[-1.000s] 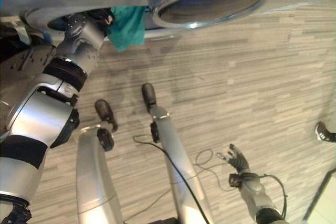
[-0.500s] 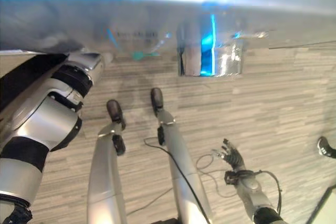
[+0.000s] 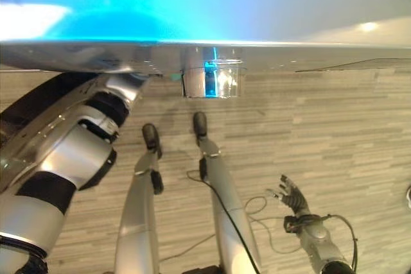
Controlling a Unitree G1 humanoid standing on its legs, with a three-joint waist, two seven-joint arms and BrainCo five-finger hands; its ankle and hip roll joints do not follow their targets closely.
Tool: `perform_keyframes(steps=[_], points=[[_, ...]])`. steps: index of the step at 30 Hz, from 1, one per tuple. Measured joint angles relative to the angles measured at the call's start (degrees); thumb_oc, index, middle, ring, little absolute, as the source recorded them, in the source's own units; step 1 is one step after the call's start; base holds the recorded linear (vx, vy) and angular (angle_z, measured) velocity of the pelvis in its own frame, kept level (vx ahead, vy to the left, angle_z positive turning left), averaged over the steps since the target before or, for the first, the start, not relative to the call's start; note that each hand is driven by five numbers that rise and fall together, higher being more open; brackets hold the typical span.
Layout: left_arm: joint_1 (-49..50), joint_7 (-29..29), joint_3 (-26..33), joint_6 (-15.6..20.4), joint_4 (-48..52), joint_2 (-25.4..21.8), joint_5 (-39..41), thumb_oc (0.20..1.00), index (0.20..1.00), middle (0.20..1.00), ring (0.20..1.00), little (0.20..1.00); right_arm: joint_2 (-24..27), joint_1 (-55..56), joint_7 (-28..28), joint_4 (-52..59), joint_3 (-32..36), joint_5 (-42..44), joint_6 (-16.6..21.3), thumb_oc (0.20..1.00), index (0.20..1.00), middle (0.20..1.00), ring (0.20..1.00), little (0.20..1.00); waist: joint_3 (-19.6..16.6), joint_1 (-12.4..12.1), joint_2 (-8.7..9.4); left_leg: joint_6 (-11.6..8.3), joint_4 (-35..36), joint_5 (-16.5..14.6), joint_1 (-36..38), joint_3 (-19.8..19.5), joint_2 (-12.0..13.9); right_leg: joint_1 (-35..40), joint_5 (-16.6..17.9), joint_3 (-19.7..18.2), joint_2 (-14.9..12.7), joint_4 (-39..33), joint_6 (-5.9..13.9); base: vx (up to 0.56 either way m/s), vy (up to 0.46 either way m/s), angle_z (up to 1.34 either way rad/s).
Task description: Grab the laundry basket,head to the washer,open it,put in the laundry and shut it.
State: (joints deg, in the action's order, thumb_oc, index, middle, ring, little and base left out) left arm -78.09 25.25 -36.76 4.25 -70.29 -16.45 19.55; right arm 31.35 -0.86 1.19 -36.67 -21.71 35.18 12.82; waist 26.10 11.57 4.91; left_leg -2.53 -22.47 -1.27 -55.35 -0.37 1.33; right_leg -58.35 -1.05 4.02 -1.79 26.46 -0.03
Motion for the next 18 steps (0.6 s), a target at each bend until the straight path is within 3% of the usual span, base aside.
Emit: perform_keyframes(steps=[4, 6, 10, 13, 18], points=[[8.8, 1.93, 4.99, 0.54, 9.36, 2.82, -2.04, 1.0, 1.0, 1.0, 1.0, 1.0, -0.5, -0.07, 1.34, -0.62, -0.45, -0.7, -0.05, 1.0, 1.0, 1.0, 1.0, 1.0, 0.19, -3.51, -0.33, -0.96, 4.23, 2.5, 2.47, -1.81, -0.42, 1.78, -0.02, 1.61, -0.49, -0.75, -0.24, -0.05, -0.055, 0.22], [13.91, 3.6, 7.39, 1.17, 16.84, 3.67, -2.05, 1.0, 1.0, 1.0, 1.0, 1.0, -0.44, -0.07, 2.34, -0.06, -0.63, -1.51, -0.01, 1.0, 1.0, 1.0, 1.0, 1.0, 1.15, -3.86, -1.67, -1.02, 7.99, 4.64, 5.29, -3.22, -1.08, 3.97, 0.2, 2.91, -1.14, -2.14, -0.59, -0.04, -0.017, 0.3], [25.0, 3.8, 8.82, 2.66, 27.54, 2.32, -2.13, 1.0, 1.0, 1.0, 1.0, 1.0, -0.74, -0.01, 2.51, 2.27, -0.93, -2.06, 0.23, 1.0, 1.0, 1.0, 1.0, 1.0, 1.24, -5.15, -1.79, -0.99, 12.89, 6.89, 8.5, -3.57, -1.11, 6.16, 0.82, 3.27, -1.12, -4.65, -0.89, -0.03, -0.021, 0.06], [31.76, 3.87, 10.42, 3.19, 32.92, 1.55, -2.03, 1.0, 1.0, 1.0, 1.0, 1.0, -1.19, 0.48, 2.63, 2.54, 0.03, -2.29, 0.78, 1.0, 1.0, 1.0, 1.0, 1.0, 1.57, -5.74, -2.07, -1.0, 12.93, 6.91, 8.47, -3.69, -1.11, 6.3, 0.85, 3.55, -1.18, -4.78, -0.85, -0.04, -0.01, 0.03], [35.03, 4.81, 11.59, 3.25, 33.16, 2.25, -1.69, 1.0, 1.0, 1.0, 1.0, 1.0, -1.27, 1.04, 3.13, 2.58, 0.9, -2.39, 0.79, 1.0, 1.0, 1.0, 1.0, 1.0, 2.58, -6.72, -2.27, -0.94, 12.71, 6.9, 8.12, -4.01, -1.4, 6.23, 0.73, 3.99, -1.52, -4.69, -0.73, -0.04, -0.002, 0.05]])
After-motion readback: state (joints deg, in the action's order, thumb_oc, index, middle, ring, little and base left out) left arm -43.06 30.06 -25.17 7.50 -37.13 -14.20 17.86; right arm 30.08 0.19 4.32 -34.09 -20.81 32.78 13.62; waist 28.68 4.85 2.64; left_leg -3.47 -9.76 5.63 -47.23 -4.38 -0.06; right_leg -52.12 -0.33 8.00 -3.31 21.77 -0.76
